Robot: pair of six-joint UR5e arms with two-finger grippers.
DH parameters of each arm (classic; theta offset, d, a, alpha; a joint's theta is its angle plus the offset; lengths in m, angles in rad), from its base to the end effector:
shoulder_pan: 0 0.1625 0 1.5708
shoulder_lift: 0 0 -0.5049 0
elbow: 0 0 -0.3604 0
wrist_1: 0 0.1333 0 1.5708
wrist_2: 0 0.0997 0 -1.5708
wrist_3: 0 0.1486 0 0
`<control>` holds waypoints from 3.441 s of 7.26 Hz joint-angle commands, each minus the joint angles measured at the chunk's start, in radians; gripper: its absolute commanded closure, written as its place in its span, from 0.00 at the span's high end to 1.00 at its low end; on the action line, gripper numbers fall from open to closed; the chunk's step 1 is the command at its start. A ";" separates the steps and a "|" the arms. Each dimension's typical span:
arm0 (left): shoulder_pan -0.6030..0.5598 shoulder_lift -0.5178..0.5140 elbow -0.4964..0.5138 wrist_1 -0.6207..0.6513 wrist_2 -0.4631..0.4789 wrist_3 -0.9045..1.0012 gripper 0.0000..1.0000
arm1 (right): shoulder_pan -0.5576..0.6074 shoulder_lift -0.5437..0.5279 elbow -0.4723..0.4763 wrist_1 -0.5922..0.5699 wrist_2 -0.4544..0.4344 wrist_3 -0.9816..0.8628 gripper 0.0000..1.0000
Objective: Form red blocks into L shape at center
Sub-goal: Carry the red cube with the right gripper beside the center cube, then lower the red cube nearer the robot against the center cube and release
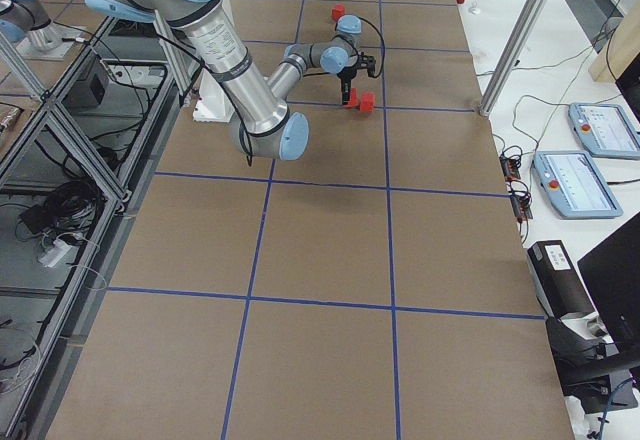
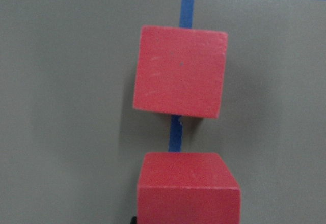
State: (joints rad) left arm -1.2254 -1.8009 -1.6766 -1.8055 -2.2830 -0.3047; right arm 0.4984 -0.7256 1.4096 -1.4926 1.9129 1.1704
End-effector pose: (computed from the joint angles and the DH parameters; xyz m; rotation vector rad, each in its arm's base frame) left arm 0.1691 -0.5769 0.5761 0.2965 0.8312 0.2411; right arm -0.6855 -0.4681 0.3022 0.0348 -0.8204 -0.0379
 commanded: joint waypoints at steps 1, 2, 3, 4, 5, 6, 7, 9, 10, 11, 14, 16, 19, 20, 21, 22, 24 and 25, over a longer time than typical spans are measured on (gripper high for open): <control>0.000 0.000 0.000 0.000 -0.001 0.001 0.99 | 0.002 0.008 -0.014 0.002 -0.003 0.003 0.00; 0.000 0.000 0.000 0.000 0.000 0.001 0.99 | 0.002 0.008 -0.014 0.003 -0.003 0.003 0.00; 0.000 0.000 0.000 0.000 0.000 -0.001 0.99 | 0.002 0.006 -0.014 0.018 -0.005 0.002 0.18; 0.000 0.000 0.000 0.000 0.000 -0.001 0.99 | 0.002 0.006 -0.017 0.032 -0.017 0.002 0.69; 0.000 0.000 0.000 0.000 0.000 -0.001 0.99 | 0.002 0.006 -0.020 0.044 -0.028 0.003 0.97; 0.000 -0.002 0.000 0.000 0.000 -0.001 0.99 | 0.002 0.006 -0.020 0.045 -0.029 0.003 0.98; 0.000 -0.002 0.000 0.000 0.000 -0.001 0.99 | 0.002 0.005 -0.020 0.046 -0.031 0.003 0.98; 0.001 -0.002 0.000 0.000 0.000 -0.002 0.99 | 0.003 0.005 -0.020 0.046 -0.037 0.002 0.98; 0.000 -0.002 0.000 0.000 0.000 -0.002 0.99 | 0.006 0.005 -0.020 0.046 -0.037 0.002 0.98; 0.001 -0.002 0.000 0.000 0.000 -0.004 0.99 | 0.011 0.005 -0.018 0.046 -0.037 0.006 0.98; 0.003 -0.006 0.002 0.000 0.000 -0.014 0.99 | 0.014 0.000 -0.018 0.046 -0.037 0.005 0.98; 0.003 -0.008 0.003 0.000 0.000 -0.013 0.99 | 0.014 0.002 -0.018 0.046 -0.037 0.008 0.98; 0.003 -0.008 0.008 0.000 0.000 -0.011 0.99 | 0.012 0.003 -0.027 0.046 -0.037 0.009 0.93; 0.003 -0.008 0.008 0.000 0.000 -0.011 0.99 | 0.012 0.003 -0.029 0.060 -0.037 0.009 0.95; 0.003 -0.002 0.009 0.000 0.000 -0.005 0.99 | 0.012 0.006 -0.034 0.064 -0.037 0.009 0.95; 0.003 -0.002 0.009 0.000 0.000 -0.002 0.99 | 0.012 0.006 -0.034 0.066 -0.037 0.009 0.95; 0.003 -0.002 0.009 0.000 0.000 -0.004 0.99 | 0.012 0.003 -0.041 0.064 -0.037 0.009 0.95; 0.003 -0.002 0.009 0.000 0.000 -0.002 0.99 | 0.012 0.005 -0.041 0.063 -0.037 0.011 0.92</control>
State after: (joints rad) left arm -1.2226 -1.8025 -1.6675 -1.8055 -2.2826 -0.3080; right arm 0.5108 -0.7217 1.3704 -1.4284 1.8761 1.1800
